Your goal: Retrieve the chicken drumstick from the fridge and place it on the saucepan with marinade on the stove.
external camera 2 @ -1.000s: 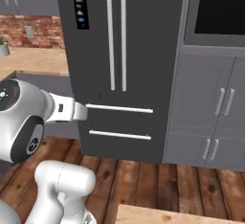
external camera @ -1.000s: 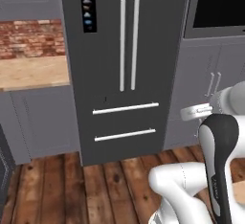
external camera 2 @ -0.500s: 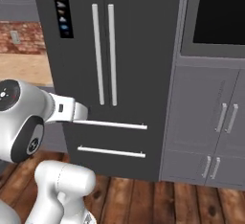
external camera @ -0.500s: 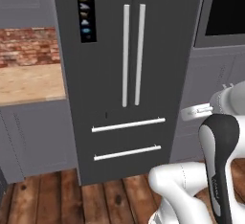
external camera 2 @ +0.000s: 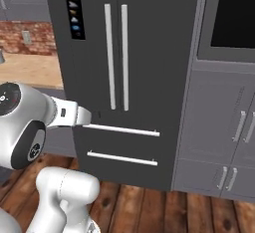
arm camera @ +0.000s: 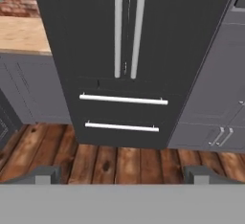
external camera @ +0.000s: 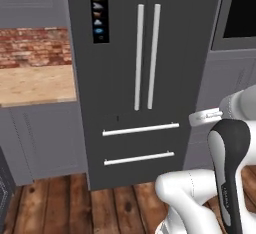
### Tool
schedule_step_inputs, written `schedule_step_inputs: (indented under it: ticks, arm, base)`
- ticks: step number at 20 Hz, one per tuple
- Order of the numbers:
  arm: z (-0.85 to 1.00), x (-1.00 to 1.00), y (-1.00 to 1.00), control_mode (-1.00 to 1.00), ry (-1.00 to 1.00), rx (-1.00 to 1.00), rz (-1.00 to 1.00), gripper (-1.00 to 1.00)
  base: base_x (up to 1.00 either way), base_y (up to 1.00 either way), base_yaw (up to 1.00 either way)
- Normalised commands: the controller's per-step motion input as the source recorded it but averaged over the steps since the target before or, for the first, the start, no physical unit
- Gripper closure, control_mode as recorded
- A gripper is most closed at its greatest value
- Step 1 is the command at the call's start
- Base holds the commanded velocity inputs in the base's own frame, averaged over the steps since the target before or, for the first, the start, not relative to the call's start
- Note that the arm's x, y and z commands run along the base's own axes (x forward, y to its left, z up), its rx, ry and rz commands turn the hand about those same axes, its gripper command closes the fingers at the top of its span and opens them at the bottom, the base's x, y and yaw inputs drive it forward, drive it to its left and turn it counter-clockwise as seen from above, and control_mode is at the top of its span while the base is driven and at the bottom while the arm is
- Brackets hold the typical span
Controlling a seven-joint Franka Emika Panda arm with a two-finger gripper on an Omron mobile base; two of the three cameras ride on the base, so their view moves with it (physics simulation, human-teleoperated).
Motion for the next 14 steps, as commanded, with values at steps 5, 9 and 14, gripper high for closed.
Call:
schedule_step_inputs:
  ticks: [5, 9, 14]
  arm:
    - [0.00, 0.00, 0.00, 1.00, 0.00, 0.00, 0.00, -1.00]
    - [0.00, 0.00, 0.00, 1.00, 0.00, 0.00, 0.00, -1.00]
    - [0.00, 0.00, 0.00, 1.00, 0.00, 0.00, 0.00, -1.00]
  base:
    - [0.20, -0.34, 0.08]
    - [0.53, -0.23, 0.00]
    - [0.71, -0.19, 0.00]
